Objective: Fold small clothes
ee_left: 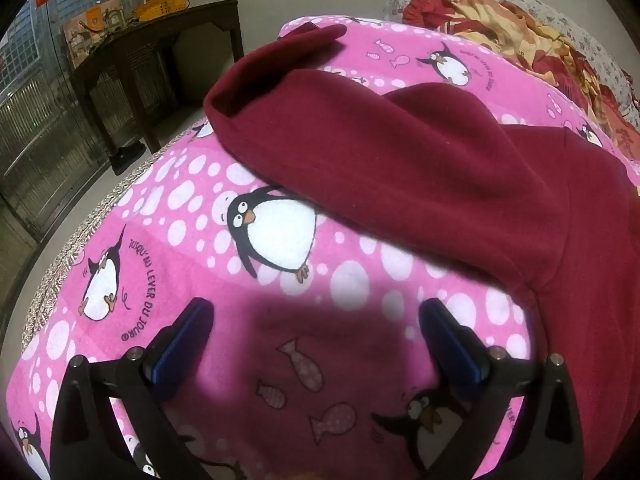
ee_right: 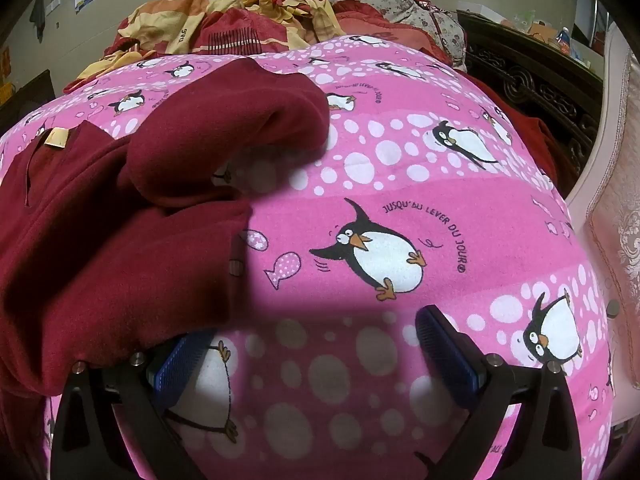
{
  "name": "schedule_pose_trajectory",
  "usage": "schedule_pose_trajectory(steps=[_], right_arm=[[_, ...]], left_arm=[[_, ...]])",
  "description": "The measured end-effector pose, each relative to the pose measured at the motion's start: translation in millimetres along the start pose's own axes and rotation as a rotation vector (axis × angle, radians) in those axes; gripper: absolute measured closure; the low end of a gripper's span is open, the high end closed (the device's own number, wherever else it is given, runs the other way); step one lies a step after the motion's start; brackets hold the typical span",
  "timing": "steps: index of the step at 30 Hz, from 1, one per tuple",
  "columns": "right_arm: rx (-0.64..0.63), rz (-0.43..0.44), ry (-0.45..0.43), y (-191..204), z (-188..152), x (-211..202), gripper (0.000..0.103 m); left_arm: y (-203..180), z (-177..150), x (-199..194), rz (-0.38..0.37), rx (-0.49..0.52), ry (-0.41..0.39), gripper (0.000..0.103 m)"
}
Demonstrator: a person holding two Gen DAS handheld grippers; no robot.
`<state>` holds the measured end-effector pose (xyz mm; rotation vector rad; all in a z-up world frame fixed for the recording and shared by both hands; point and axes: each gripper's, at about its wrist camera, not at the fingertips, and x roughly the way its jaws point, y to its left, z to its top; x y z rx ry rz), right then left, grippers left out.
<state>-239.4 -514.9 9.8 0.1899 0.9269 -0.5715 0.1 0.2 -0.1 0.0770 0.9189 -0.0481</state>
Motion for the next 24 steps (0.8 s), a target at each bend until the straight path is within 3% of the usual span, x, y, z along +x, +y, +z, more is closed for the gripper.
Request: schedule_pose_trajectory(steps=[16,19,24], right_arm=[[-0.005,0.0,0.006,2,0,1,0.0],[-0.016,-0.02,0.06,5,-1,-12,0.0],[-0.002,0.048,0.077,10,-21,-64,0.0]], left_arm=[[2,-2,-2,0.005,0.003,0.001,0.0],[5,-5,-10,-0.015,0.003,0.022,0.0],[5,-14,-45,-0.095,-0.025,0.019,0.0]])
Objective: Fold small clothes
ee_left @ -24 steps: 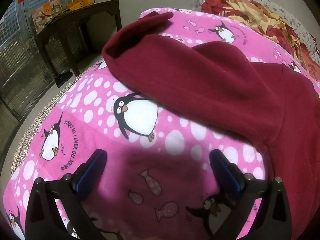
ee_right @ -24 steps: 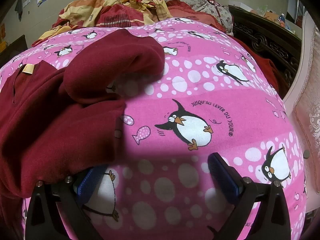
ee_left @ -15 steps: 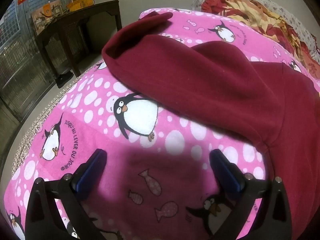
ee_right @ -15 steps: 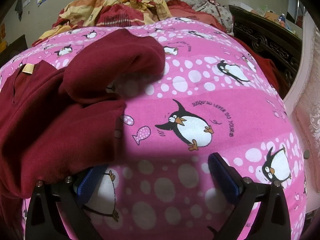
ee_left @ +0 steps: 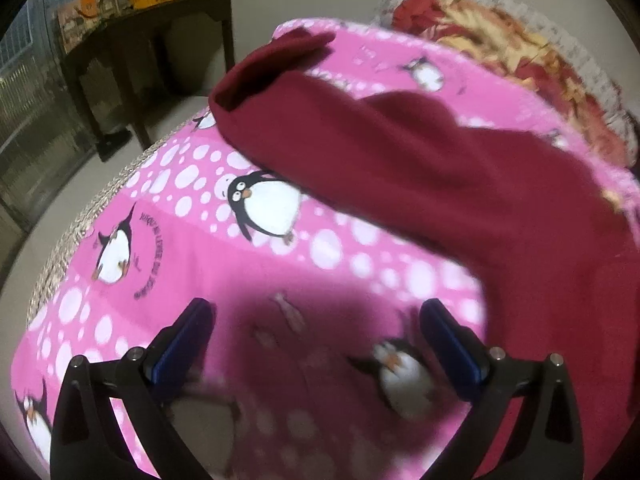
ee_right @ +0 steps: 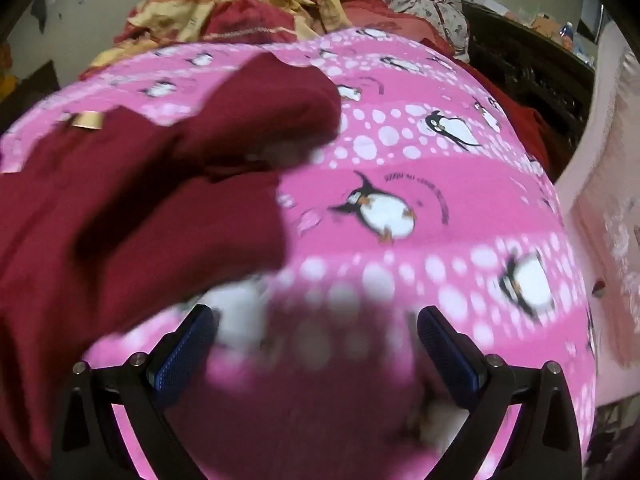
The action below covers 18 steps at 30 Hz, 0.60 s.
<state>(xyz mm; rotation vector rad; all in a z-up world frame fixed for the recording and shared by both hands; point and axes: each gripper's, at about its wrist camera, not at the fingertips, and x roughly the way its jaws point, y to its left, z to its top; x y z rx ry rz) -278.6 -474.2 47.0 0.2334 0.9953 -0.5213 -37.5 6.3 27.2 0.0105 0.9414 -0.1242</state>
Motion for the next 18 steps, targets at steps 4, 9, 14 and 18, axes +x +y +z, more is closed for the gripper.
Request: schedule_pose_trajectory(steps=[4,9,14,18], right_arm=[[-0.016,0.099,0.046,18,-25,-50,0.0],[-0.062,0.199,0.029,55,-41,-102,0.0],[-0.086,0.302,-0.004,100,-37,-134,0.0],[-0.141,0.303,-0.07,142,-24,-142,0.0]], left_arm=[[-18,-4,-35,0.005,0.056,-0.046,0.0],[-44,-6,-59,-0.028,0.108,-0.053,0.0],[-70,-16,-78,-0.051,0.184,-0.067,0.0],[-84,-20,-89,-0.061,0.209,-0.075,0.0]])
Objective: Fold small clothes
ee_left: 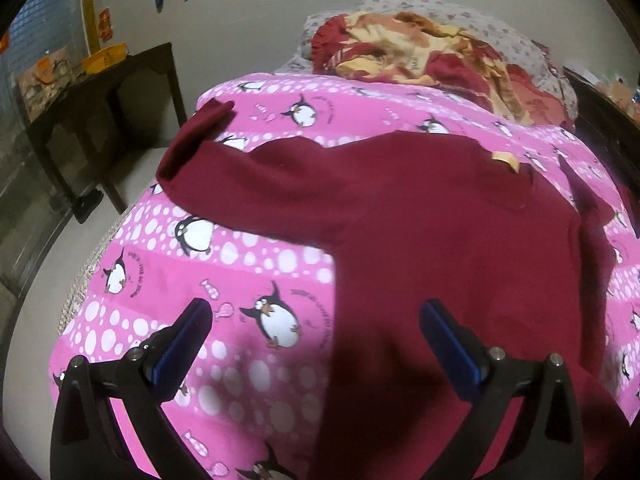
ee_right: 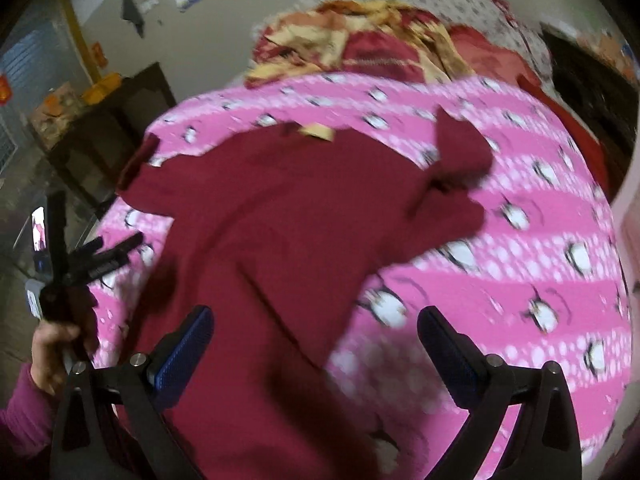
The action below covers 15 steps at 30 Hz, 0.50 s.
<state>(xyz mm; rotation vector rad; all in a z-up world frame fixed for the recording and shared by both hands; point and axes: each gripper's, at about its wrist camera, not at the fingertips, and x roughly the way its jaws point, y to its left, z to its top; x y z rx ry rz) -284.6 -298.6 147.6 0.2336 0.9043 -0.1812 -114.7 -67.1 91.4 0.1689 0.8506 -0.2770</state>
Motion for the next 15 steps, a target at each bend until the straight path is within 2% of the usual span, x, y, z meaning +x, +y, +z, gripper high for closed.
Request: schedule_pose_trajectory(steps=[8,15], right_arm=[[-0.058,-0.039,0.0,40,28,25,0.0],[0.014,-0.002,0.003,47,49,40,0.0]], left_arm=[[-11,5,-16,0.001,0.017,-0.017,0.0],[-13,6,-16,-0.002,0.019,-0.02,0.0]])
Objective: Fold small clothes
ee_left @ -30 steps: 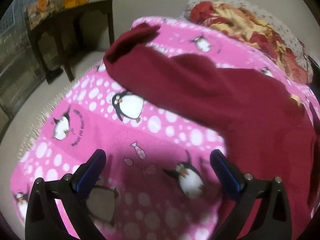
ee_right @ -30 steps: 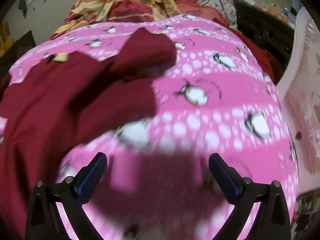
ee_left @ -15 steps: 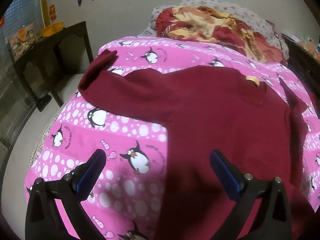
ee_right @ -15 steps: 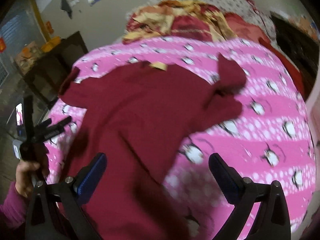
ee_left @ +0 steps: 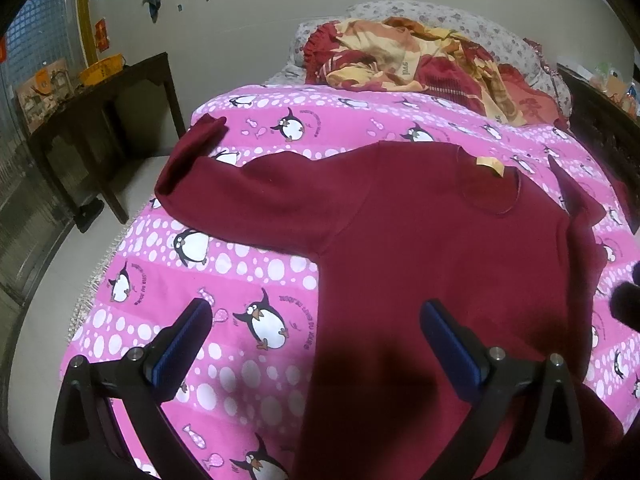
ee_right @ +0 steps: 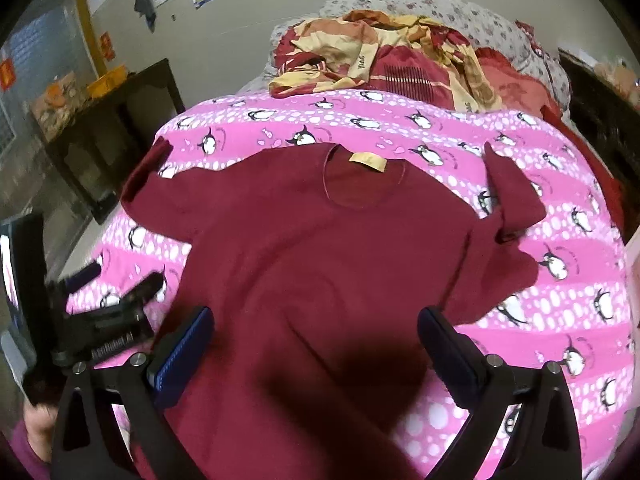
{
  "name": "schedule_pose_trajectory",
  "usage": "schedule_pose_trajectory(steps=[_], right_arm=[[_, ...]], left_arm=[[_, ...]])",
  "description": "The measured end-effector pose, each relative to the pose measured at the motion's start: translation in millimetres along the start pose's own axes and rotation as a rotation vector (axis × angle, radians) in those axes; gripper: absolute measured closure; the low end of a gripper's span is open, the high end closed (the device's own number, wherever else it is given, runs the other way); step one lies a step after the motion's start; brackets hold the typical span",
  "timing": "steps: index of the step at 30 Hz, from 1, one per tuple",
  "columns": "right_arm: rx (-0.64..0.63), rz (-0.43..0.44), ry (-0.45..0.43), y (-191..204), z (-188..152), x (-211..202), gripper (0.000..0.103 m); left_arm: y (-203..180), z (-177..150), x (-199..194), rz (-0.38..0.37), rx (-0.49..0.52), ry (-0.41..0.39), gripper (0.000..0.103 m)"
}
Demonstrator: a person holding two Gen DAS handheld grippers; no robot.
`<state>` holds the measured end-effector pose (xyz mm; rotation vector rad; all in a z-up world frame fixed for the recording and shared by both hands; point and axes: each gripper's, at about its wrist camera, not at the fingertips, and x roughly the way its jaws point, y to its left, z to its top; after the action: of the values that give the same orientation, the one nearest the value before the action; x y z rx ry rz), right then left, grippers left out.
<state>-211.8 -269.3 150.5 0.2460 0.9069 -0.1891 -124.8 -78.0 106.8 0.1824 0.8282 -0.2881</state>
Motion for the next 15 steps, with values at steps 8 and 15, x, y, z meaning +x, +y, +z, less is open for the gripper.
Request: schedule_pose_trajectory(steps=[8,15], right_arm=[[0.047,0.006,0.02,6,2,16,0.0],[0.093,0.033,0.047,0,-5,28,0.0]], left_arm=[[5,2,5,-0.027,-0.041,0.029,0.0],[2,-2,6,-0.007,-0.032,0.026,0.0]])
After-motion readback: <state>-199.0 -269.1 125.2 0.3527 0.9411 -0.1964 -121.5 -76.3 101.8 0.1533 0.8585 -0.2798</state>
